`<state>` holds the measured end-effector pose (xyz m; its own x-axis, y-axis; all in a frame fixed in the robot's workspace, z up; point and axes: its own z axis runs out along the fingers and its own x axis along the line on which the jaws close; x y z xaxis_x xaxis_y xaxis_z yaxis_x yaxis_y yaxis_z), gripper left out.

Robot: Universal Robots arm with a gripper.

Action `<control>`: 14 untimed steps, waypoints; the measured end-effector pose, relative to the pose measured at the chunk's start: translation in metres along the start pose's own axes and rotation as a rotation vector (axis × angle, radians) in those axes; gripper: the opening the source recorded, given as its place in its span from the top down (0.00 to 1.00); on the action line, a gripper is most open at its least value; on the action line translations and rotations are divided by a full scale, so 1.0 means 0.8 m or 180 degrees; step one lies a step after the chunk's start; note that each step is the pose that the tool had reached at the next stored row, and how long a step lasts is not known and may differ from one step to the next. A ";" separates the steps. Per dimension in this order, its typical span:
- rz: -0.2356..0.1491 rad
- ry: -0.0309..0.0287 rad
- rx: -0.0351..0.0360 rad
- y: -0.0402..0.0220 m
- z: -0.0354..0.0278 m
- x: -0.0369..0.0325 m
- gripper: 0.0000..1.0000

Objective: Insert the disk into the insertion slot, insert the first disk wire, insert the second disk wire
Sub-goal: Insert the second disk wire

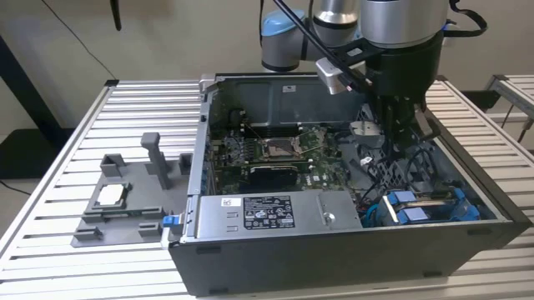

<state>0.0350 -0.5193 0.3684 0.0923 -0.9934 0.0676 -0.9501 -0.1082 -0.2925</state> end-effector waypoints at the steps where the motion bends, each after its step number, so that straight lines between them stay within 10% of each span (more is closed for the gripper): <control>1: -0.0001 -0.0001 -0.0012 -0.0022 0.0012 0.0049 0.84; 14: -0.0004 -0.0010 -0.0095 -0.0144 0.0074 0.0360 0.84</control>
<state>0.0503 -0.5469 0.3681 0.0944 -0.9934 0.0648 -0.9585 -0.1083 -0.2638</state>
